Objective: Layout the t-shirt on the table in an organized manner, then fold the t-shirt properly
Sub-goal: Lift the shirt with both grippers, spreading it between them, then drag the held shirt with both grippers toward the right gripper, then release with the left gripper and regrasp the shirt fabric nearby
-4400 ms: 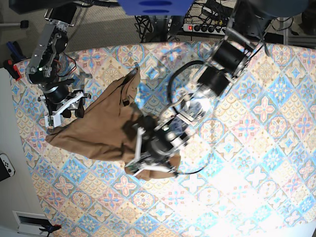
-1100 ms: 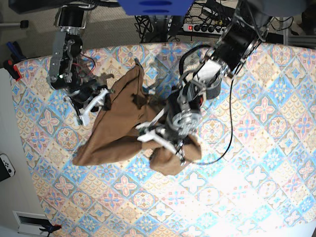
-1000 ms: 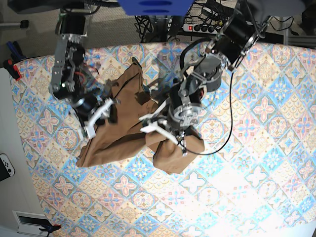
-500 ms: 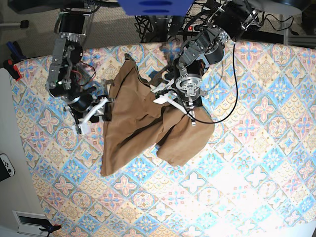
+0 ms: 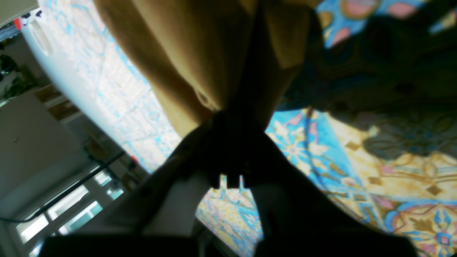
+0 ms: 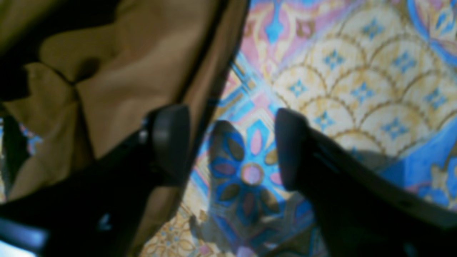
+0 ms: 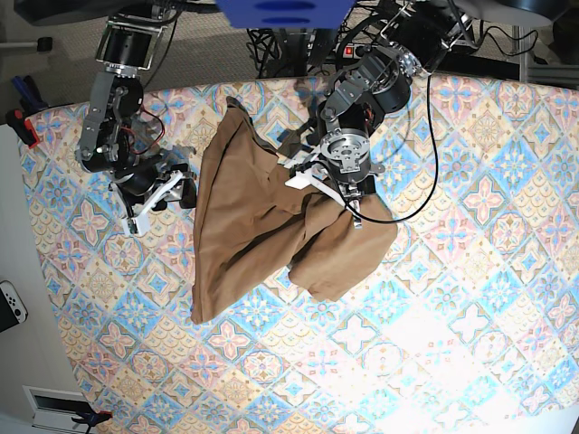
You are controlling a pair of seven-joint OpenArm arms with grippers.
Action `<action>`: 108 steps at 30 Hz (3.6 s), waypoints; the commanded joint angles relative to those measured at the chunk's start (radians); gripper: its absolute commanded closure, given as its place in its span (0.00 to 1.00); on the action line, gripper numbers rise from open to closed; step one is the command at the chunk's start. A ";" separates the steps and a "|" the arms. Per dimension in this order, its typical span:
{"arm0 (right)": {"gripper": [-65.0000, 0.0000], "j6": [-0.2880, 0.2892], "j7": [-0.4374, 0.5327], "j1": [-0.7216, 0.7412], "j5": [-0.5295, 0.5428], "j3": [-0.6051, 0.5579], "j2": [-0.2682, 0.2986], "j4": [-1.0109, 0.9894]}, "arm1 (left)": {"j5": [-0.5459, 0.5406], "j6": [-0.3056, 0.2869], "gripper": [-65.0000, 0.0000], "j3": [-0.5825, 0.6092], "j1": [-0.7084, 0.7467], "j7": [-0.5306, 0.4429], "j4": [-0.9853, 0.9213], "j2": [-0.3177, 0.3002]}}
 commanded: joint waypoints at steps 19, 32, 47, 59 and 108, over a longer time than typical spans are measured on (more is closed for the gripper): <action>0.33 0.135 0.082 0.064 0.017 -0.052 0.007 -0.213 | 0.020 0.005 1.00 0.000 -0.002 0.008 0.033 0.006; 0.73 0.133 0.089 0.064 0.016 -0.141 -0.021 -0.215 | 0.020 0.005 1.00 -0.002 -0.006 0.009 0.033 0.006; 1.00 -0.056 0.088 0.098 0.016 0.115 -0.019 -0.204 | 0.015 0.050 1.00 -0.145 0.009 0.009 0.157 0.087; 1.00 -0.105 0.089 0.150 0.013 0.370 -0.019 -0.206 | 0.020 0.048 1.00 -0.134 0.210 0.005 0.157 0.014; 1.00 -0.148 0.082 0.069 0.013 0.376 -0.019 -0.204 | -0.846 0.423 0.38 -0.501 -0.223 -0.136 -0.266 0.316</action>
